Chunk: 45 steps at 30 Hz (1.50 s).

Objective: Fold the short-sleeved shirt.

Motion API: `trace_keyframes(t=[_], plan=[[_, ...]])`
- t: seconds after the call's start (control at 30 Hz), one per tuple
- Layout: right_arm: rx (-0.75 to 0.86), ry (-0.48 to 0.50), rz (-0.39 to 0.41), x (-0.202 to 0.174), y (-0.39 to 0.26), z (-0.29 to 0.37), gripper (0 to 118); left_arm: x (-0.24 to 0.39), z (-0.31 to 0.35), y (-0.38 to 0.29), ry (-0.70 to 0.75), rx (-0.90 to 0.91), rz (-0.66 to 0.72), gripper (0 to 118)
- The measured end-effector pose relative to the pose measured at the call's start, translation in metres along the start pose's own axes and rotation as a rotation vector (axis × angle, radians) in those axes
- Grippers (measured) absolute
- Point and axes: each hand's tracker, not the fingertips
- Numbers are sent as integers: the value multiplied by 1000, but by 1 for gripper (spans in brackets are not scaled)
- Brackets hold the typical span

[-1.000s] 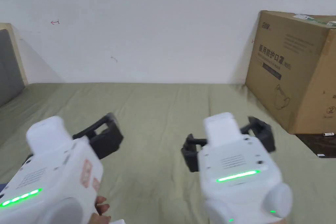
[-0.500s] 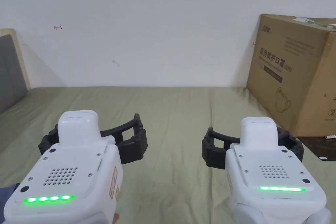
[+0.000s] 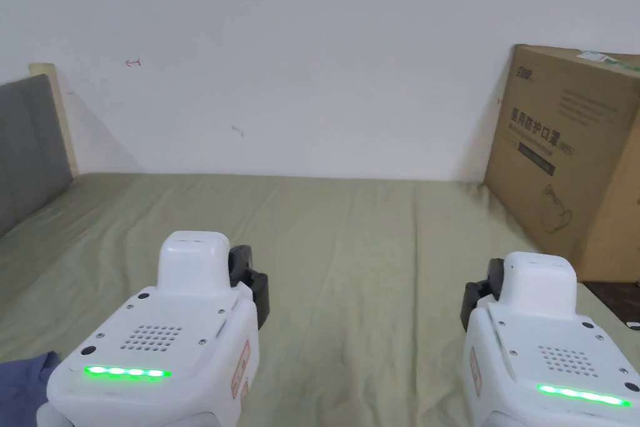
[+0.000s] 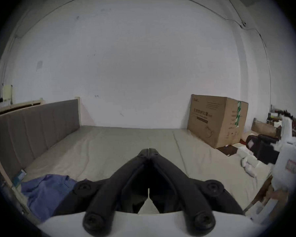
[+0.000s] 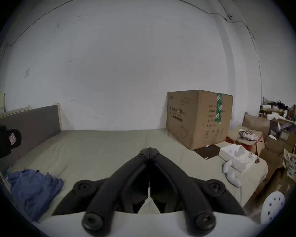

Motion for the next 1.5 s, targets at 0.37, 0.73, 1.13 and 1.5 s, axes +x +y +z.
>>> trace_keyframes(t=[0.37,0.73,1.13,1.5], plan=[[-13,138,16,-36,12,-1,0,-12,7,9,47,11,-25,0],[-37,547,70,-174,22,-2,0,-126,84,31,436,40,19,0],[-124,813,144,-281,-4,20,0,-206,120,4,667,-86,110,0],[-316,739,164,-279,-46,-28,0,-262,-19,-130,425,-613,335,113]])
